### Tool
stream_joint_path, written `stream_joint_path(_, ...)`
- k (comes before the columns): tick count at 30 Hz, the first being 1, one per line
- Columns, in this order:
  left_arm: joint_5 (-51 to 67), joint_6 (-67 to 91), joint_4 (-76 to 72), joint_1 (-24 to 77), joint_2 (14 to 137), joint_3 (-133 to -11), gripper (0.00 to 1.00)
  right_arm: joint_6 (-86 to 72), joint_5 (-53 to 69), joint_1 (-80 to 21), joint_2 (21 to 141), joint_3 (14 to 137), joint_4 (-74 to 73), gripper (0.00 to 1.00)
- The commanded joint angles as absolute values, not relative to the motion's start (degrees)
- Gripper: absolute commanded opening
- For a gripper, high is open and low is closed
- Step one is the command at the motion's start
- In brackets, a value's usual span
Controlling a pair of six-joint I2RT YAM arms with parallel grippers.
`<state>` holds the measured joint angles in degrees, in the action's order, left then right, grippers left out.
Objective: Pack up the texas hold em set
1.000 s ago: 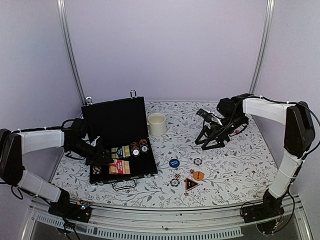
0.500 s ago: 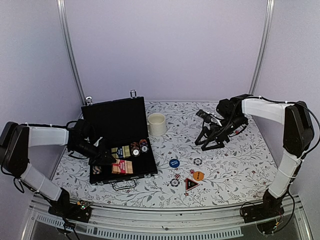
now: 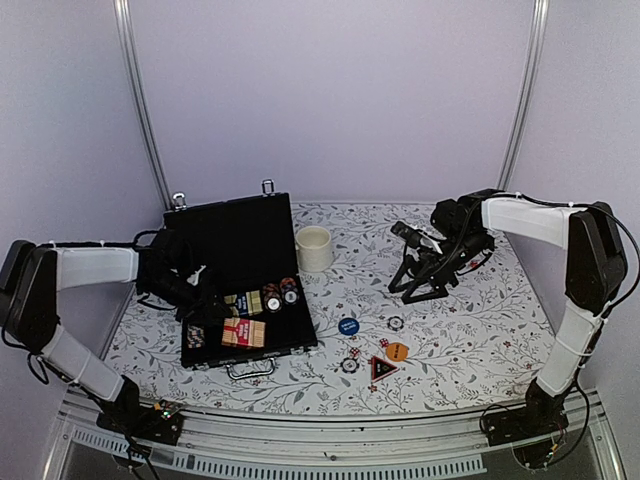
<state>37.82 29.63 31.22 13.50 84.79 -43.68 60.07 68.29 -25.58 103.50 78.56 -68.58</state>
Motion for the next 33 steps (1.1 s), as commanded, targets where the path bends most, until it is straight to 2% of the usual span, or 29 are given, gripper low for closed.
stream_joint_path(1, 32.20, 26.85, 36.95, 13.97, 81.11, -47.60, 0.45, 61.08, 69.54, -26.27, 104.63, 78.56, -69.69, 0.70)
stream_joint_path(3, 31.11, 26.37, 38.01, 13.89, 80.13, -48.11, 0.48, 61.21, 69.44, -26.56, 104.72, 78.66, -69.86, 0.70)
stream_joint_path(6, 31.45, 25.32, 39.67, 13.89, 79.54, -48.63, 0.46, 61.47, 69.53, -26.76, 104.74, 78.68, -70.13, 0.70)
stream_joint_path(12, 27.95, 23.16, 44.94, 14.29, 77.20, -48.28, 0.22, 61.66, 69.56, -26.72, 104.43, 78.64, -70.16, 0.70)
stream_joint_path(16, 26.68, 22.16, 45.15, 15.10, 77.55, -47.15, 0.10, 61.78, 69.64, -26.96, 104.58, 78.82, -70.30, 0.70)
stream_joint_path(33, 24.94, 22.09, 37.27, 25.52, 89.09, -48.10, 0.08, 61.88, 68.86, -27.34, 104.07, 78.49, -70.24, 0.70)
